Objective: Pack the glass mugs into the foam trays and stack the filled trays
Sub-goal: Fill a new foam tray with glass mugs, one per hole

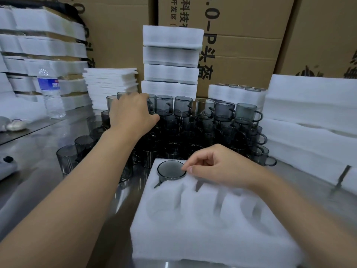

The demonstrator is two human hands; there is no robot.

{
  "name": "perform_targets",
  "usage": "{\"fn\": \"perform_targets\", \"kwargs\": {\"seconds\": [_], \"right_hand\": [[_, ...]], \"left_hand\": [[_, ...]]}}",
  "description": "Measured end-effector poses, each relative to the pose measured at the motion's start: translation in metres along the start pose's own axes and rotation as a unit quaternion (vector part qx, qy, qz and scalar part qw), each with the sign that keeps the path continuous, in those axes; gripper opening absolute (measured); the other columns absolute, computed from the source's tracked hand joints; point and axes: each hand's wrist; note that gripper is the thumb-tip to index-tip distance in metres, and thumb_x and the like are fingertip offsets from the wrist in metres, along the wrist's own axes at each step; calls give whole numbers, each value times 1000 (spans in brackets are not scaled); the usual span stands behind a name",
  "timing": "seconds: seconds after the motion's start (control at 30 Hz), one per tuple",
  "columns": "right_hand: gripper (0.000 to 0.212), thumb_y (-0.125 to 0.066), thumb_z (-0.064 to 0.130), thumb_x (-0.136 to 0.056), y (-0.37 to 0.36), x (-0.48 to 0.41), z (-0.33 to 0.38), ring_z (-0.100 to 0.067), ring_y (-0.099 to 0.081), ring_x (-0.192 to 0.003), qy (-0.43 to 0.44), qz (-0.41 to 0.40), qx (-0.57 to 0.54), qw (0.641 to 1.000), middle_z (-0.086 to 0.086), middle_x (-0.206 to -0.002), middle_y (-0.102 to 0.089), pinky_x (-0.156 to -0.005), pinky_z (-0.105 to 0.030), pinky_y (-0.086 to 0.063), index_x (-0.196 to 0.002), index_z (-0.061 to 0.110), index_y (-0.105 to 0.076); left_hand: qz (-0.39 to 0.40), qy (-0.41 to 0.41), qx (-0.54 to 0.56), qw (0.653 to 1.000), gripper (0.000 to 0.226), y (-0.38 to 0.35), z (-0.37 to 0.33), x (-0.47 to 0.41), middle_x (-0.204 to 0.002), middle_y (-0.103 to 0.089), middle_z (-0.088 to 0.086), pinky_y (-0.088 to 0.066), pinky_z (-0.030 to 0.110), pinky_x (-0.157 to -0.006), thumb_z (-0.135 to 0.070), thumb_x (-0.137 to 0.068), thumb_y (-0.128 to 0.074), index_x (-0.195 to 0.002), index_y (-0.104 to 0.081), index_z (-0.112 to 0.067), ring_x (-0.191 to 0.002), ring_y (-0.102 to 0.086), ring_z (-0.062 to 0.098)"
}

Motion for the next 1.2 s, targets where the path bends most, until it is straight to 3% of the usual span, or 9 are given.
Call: {"fn": "perform_targets", "kwargs": {"seconds": [0.1,0.2,0.43,0.57,0.7,0.77,0.87,1.0,1.2], "right_hand": [[12,-63,24,-89,0,0,0,-26,-66,-76,3,1,1,1000,11,-66,-61,-50,-10,-35,-91,25,-74],[12,-63,23,-89,-1,0,-1,-7,-57,-60,10,2,15,1000,12,-64,-59,-50,-9,-34,-91,26,-74],[11,-63,22,-89,-1,-1,-1,-18,-59,-65,14,2,15,1000,12,-64,-57,-52,-13,-34,-91,26,-73],[10,-64,22,-89,-2,-2,-2,-28,-67,-82,16,4,13,1000,12,-62,-56,-49,-9,-33,-90,26,-73],[10,-64,21,-88,-2,-3,-3,-16,-60,-68,19,4,15,1000,12,-62,-55,-49,-9,-32,-89,26,-73],[10,-65,22,-88,-2,-3,-4,-7,-55,-64,18,2,17,1000,13,-62,-55,-50,-9,-33,-89,27,-73],[9,-65,24,-88,-3,-3,-6,-2,-50,-59,19,0,19,1000,13,-64,-56,-51,-9,-34,-89,28,-73],[8,-65,26,-87,-4,-5,-8,0,-52,-60,21,-1,21,1000,15,-64,-57,-53,-9,-35,-88,30,-72],[9,-65,29,-87,-1,-5,-7,-2,-50,-55,25,-13,-14,1000,13,-62,-59,-52,-12,-39,-82,27,-71]], "left_hand": [[27,0,3,1000,50,-7,1,4,-126,-55,13,-37,42,-94,-34,-84,-66,-128,-55,-12,-115,-51,33],[25,-1,11,1000,55,-13,6,9,-130,-50,13,-37,43,-95,-32,-86,-65,-135,-50,-14,-115,-50,33],[16,5,22,1000,54,-18,8,8,-123,-56,11,-40,43,-93,-41,-89,-60,-136,-48,-16,-108,-56,32],[-3,30,81,996,48,-19,3,5,-132,-41,13,-43,37,-73,-33,-90,-61,-131,-50,-11,-95,-56,35],[26,19,77,997,55,-19,-1,-2,-147,-28,11,-44,42,-83,-30,-91,-59,-139,-40,-8,-108,-53,37],[58,13,58,997,55,-20,-2,-5,-144,-34,14,-42,42,-90,-30,-93,-56,-139,-38,-6,-114,-51,38],[75,10,48,996,50,-20,-2,-6,-136,-39,17,-42,42,-86,-23,-93,-54,-137,-39,-6,-109,-52,39],[56,8,75,996,46,-19,-1,-3,-132,-38,20,-41,41,-76,-6,-92,-53,-136,-39,-7,-97,-54,41],[-61,-55,166,983,49,-4,-17,12,-132,-41,14,-43,38,-75,-9,-90,-58,-136,-40,-10,-96,-56,34]]}}
Point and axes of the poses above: each hand's wrist, its own x-axis away from the middle knuckle, its own y-axis out of the back of the hand, z = x × y
